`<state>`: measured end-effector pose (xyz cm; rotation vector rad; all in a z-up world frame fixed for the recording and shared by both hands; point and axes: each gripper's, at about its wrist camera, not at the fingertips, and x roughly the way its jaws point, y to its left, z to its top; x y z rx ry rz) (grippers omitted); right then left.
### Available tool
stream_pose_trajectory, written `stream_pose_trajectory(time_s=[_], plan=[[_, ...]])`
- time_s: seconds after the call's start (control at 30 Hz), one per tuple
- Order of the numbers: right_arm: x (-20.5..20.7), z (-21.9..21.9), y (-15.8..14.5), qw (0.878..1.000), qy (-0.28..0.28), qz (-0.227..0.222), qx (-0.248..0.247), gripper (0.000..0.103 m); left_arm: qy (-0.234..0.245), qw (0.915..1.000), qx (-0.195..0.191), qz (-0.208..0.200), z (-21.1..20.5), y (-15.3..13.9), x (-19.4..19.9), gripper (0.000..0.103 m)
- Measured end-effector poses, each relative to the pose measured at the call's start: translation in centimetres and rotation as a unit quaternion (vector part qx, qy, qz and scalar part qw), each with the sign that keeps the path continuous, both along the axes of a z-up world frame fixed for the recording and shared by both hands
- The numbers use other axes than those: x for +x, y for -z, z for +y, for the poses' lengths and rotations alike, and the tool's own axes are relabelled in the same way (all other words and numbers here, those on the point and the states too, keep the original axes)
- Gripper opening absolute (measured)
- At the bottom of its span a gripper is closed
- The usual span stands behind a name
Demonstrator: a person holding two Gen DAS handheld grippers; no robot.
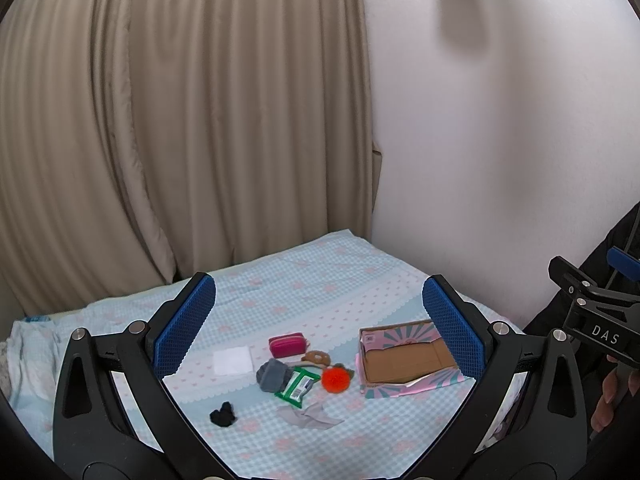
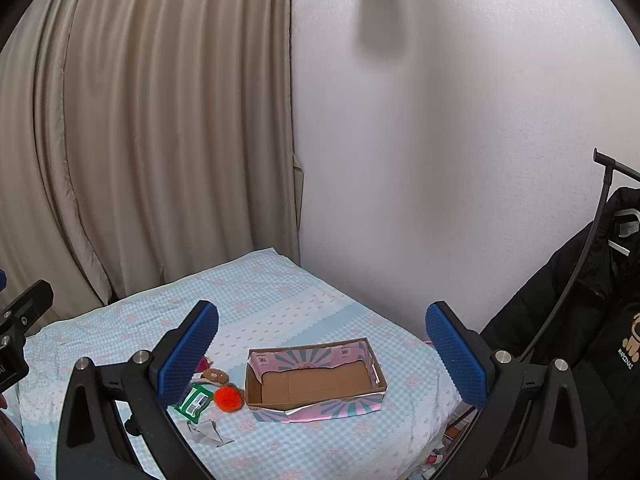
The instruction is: Organize soft objects
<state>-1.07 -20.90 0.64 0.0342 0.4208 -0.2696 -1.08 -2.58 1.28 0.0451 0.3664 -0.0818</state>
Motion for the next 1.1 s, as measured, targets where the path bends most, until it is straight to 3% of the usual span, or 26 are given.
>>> stream_pose_trajectory(time_s=[0.6, 0.8, 1.1], plan=[[0.2, -0.7, 0.7, 1.000, -0.002, -0.002, 0.005, 0.103, -0.002, 1.0000, -0.002, 0.004, -0.2, 0.2, -0.1, 0.103], [0.5, -0.8, 0.8, 1.000, -0.016, 0.009, 0.010, 0.103, -0.030, 0.9994, -0.006, 0.015, 0.3, 0.2, -0.3, 0.103], [2.9, 2.6, 5.0, 0.996, -0.083, 0.041, 0.000, 0.103, -0.084, 0.9957, 0.000, 0.041, 6.2, 4.4, 0.5, 0.103]])
